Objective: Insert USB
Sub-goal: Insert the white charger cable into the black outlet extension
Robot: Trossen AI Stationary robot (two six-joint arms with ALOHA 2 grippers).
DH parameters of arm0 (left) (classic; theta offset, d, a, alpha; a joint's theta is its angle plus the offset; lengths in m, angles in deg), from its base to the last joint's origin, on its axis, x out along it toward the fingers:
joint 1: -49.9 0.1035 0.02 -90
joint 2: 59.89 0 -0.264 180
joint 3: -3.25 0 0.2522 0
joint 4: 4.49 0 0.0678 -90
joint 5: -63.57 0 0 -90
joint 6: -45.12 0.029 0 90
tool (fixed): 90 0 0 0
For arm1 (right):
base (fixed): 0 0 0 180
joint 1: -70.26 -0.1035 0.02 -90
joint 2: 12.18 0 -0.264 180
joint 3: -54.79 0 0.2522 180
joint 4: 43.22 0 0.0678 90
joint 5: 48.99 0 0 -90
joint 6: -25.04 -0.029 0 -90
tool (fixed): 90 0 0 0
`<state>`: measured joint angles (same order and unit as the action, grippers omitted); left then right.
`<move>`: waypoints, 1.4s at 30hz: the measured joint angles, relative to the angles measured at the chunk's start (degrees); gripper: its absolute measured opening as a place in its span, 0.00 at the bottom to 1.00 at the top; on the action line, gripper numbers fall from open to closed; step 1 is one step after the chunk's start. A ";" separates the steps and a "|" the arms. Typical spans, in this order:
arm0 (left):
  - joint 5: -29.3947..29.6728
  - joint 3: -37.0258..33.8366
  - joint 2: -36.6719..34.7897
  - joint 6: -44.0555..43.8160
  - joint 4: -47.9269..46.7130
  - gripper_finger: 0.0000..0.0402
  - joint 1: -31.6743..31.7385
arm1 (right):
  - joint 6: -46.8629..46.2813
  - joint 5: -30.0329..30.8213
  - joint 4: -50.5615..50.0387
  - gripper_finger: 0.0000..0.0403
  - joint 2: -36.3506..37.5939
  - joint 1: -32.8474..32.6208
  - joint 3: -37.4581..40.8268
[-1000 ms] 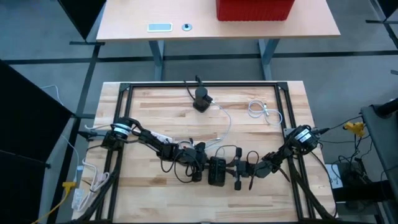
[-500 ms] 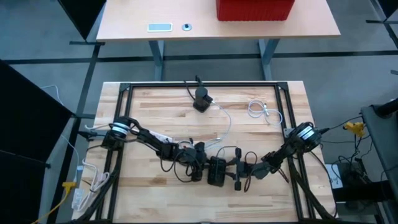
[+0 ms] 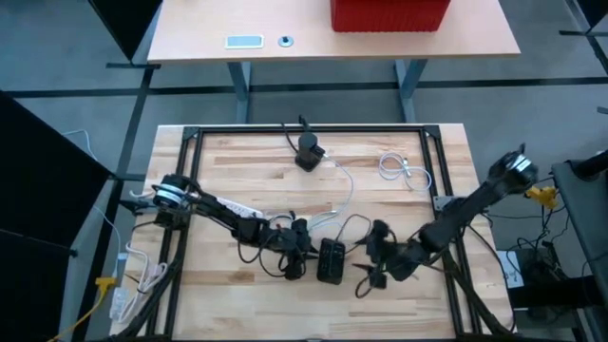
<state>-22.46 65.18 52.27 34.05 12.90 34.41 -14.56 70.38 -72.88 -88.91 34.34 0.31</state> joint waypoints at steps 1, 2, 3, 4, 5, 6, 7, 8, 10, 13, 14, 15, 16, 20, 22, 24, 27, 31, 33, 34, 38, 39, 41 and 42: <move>0.00 -0.12 -0.32 0.02 -0.23 0.16 -0.21 | -3.36 -1.02 -6.31 0.72 1.40 0.06 -1.35; -0.02 -0.12 -0.60 0.04 -0.18 0.16 -0.49 | -6.18 -1.79 -11.51 0.71 2.73 0.07 -2.51; -0.02 -0.12 -0.79 0.15 -0.41 0.16 -0.81 | -8.74 -2.74 -16.04 0.71 4.05 0.12 -3.68; -0.07 -0.14 -1.03 0.32 -0.46 0.16 -1.18 | -10.75 -3.84 -19.92 0.70 5.22 0.25 -4.74; -0.07 -0.18 -1.29 0.44 -0.59 0.16 -1.53 | -12.64 -5.01 -23.78 0.69 6.27 0.50 -5.81; -0.07 -0.23 -1.40 0.46 -0.85 0.16 -1.90 | -14.60 -5.95 -27.80 0.68 7.06 0.84 -6.85; -0.08 -0.23 -1.57 0.48 -1.12 0.16 -2.26 | -17.34 -6.64 -31.94 0.67 7.75 1.32 -7.92; -0.09 -0.23 -1.80 0.54 -1.81 0.16 -2.63 | -19.89 -7.15 -35.72 0.66 8.17 2.15 -8.90; -0.09 -0.26 -2.30 0.63 -2.41 0.16 -3.21 | -23.64 -7.36 -41.18 0.64 8.41 5.06 -10.81; -0.09 -0.30 -3.06 0.75 -3.05 0.16 -4.04 | -29.28 -7.68 -49.39 0.60 8.77 9.44 -13.68; -0.09 -0.32 -3.32 0.79 -3.26 0.16 -4.32 | -31.16 -7.78 -52.12 0.59 8.89 10.89 -14.63; -0.09 -0.33 -3.57 0.82 -3.47 0.16 -4.60 | -33.04 -7.89 -54.85 0.58 9.01 12.35 -15.59; -0.09 -0.34 -3.71 0.98 -3.63 0.16 -4.83 | -32.99 -7.95 -56.47 0.57 9.06 14.28 -16.30; -0.11 -0.34 -3.89 1.52 -3.54 0.16 -5.13 | -22.67 -8.48 -56.67 0.53 9.06 25.82 -17.02; -0.09 -0.34 -3.89 1.24 -3.55 0.16 -5.13 | -18.19 -8.80 -56.85 0.52 9.04 32.88 -16.91; -0.08 -0.34 -3.89 0.67 -3.55 0.16 -5.24 | -13.19 -8.82 -56.86 0.51 9.04 40.54 -16.89; -0.08 -0.34 -3.94 0.37 -3.55 0.16 -5.83 | -6.85 -8.81 -56.60 0.51 8.93 52.61 -16.89; -0.15 -0.34 -3.94 0.04 -3.26 0.16 -6.54 | -2.13 -10.41 -55.04 0.51 6.98 67.21 -16.67; -0.13 -0.34 -3.94 0.01 -2.77 0.16 -6.82 | -0.24 -11.78 -53.36 0.50 5.05 72.80 -16.24; -0.13 -0.34 -3.94 0.00 -2.52 0.16 -6.91 | 0.12 -11.87 -52.49 0.50 3.80 75.00 -16.08; -0.12 -0.34 -3.94 -0.21 -1.60 0.16 -7.03 | 1.20 -12.14 -48.69 0.49 -2.30 81.06 -15.40; -0.11 -0.34 -3.94 -0.19 -1.56 0.16 -7.08 | 1.51 -12.45 -47.38 0.49 -4.10 81.64 -15.25; -0.11 -0.34 -3.94 -0.20 -1.53 0.16 -7.20 | 2.18 -13.09 -44.77 0.49 -7.68 82.79 -14.95; -0.11 -0.34 -3.94 -0.21 -1.51 0.16 -7.26 | 2.51 -13.40 -43.47 0.49 -9.47 83.36 -14.79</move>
<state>-22.57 64.84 48.33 33.85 11.39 27.16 -12.05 56.97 -116.35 -98.38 117.70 -14.48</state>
